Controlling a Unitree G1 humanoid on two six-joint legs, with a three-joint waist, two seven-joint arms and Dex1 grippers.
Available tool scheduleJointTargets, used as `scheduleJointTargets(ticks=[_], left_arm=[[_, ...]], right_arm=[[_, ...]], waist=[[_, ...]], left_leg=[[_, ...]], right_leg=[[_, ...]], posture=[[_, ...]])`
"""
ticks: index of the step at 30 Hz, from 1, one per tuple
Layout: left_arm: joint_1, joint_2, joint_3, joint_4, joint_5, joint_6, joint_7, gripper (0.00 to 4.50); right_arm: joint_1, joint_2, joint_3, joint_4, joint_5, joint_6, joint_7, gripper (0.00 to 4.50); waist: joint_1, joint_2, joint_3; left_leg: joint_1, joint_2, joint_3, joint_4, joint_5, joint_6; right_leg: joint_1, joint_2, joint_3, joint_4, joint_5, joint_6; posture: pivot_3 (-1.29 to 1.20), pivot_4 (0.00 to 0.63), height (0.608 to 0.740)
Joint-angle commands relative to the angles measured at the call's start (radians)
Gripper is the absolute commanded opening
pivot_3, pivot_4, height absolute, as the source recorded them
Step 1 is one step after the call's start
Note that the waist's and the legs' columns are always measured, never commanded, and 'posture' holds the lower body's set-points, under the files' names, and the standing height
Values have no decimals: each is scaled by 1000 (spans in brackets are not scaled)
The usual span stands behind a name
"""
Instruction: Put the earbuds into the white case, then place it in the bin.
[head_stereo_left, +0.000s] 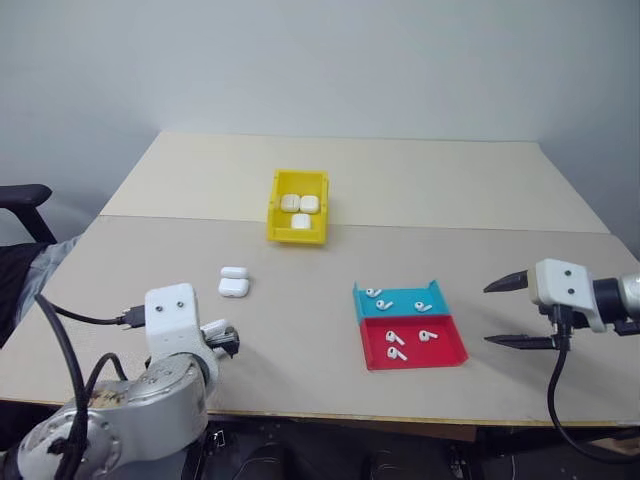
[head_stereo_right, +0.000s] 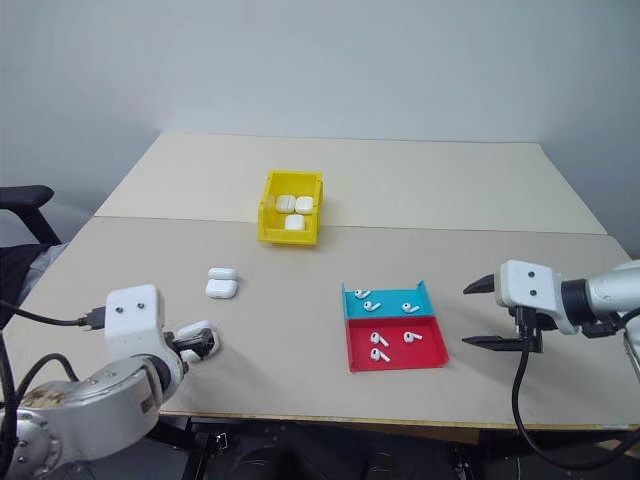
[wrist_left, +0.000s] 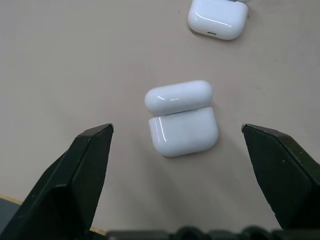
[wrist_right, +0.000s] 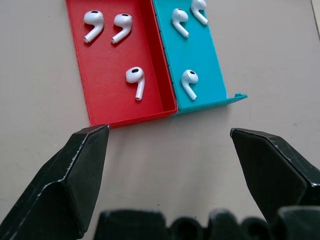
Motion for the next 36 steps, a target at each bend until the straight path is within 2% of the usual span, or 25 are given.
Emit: scheduleJointTargets(ticks=[1, 11, 20, 30, 36], left_arm=[[-30, -33, -17, 35, 40, -8, 34, 4500], [-56, -148, -48, 132, 105, 20, 34, 4500], [-29, -166, -29, 183, 128, 47, 34, 4500], [-43, -252, -14, 263, 203, 106, -9, 4500], [-61, -293, -2, 257, 178, 139, 18, 4500]], right_arm=[[15, -18, -55, -39, 18, 2, -13, 4475], [50, -22, -81, -64, 18, 18, -20, 4475], [61, -19, -71, -70, 6, 18, -37, 4475], [78, -25, -80, -81, 5, 23, -54, 4475], [80, -28, -79, -85, 4, 28, -62, 4475]], waist=[[0, 0, 0], [0, 0, 0], [0, 0, 0], [0, 0, 0], [0, 0, 0]], left_leg=[[0, 0, 0, 0, 0, 0], [0, 0, 0, 0, 0, -1], [0, 0, 0, 0, 0, -1], [0, 0, 0, 0, 1, -1], [0, 0, 0, 0, 1, -1]], right_leg=[[0, 0, 0, 0, 0, 0], [0, 1, 0, 0, 0, 1], [0, 1, 0, 0, 0, 1], [0, 1, 0, -1, 0, 1], [0, 1, 0, -1, 0, 1]], posture=[[0, 150, 740], [0, 150, 740], [0, 150, 740], [0, 150, 740], [0, 150, 740]])
